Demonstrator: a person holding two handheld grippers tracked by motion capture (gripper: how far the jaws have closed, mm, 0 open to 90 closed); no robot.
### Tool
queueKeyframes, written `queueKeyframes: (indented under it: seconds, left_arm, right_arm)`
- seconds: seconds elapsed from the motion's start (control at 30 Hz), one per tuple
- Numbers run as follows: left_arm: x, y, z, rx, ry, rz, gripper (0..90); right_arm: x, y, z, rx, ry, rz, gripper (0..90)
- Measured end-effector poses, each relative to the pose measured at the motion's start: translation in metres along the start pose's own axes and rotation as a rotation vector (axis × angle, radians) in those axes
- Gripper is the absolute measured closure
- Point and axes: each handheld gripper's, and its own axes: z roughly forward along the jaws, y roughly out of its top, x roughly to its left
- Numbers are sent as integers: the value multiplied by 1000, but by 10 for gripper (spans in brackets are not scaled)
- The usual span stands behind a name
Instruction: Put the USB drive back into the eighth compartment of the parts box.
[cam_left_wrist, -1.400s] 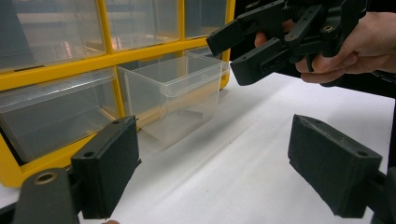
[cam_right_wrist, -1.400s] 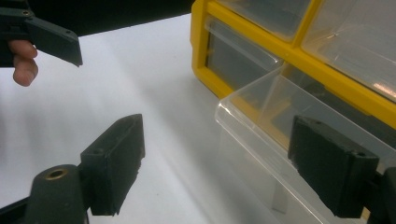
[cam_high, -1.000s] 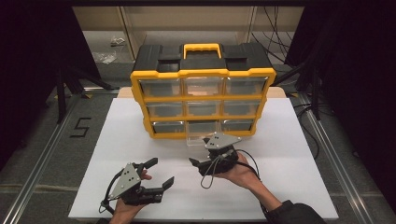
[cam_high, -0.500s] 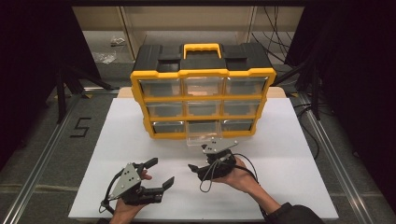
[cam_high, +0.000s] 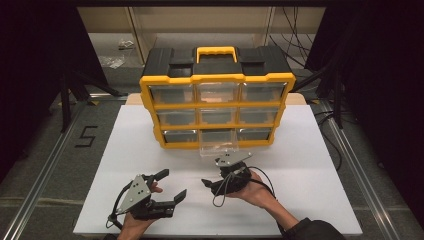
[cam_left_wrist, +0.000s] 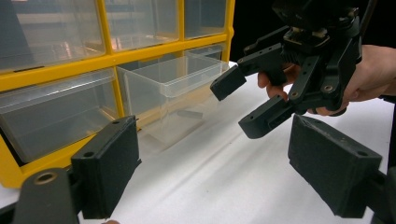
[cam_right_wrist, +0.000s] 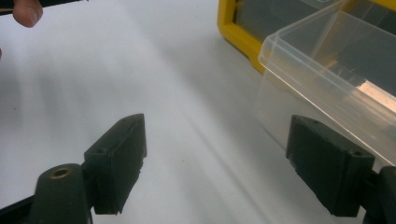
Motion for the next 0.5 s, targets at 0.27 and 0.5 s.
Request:
queueKeyframes:
  seconds: [0.27, 0.5]
  left_arm:
    - [0, 0, 0, 0, 0, 0, 161]
    - [0, 0, 0, 0, 0, -1, 161]
  right_arm:
    - [-1, -4, 5, 18, 1, 9, 215]
    - [-4, -6, 7, 22, -1, 16, 215]
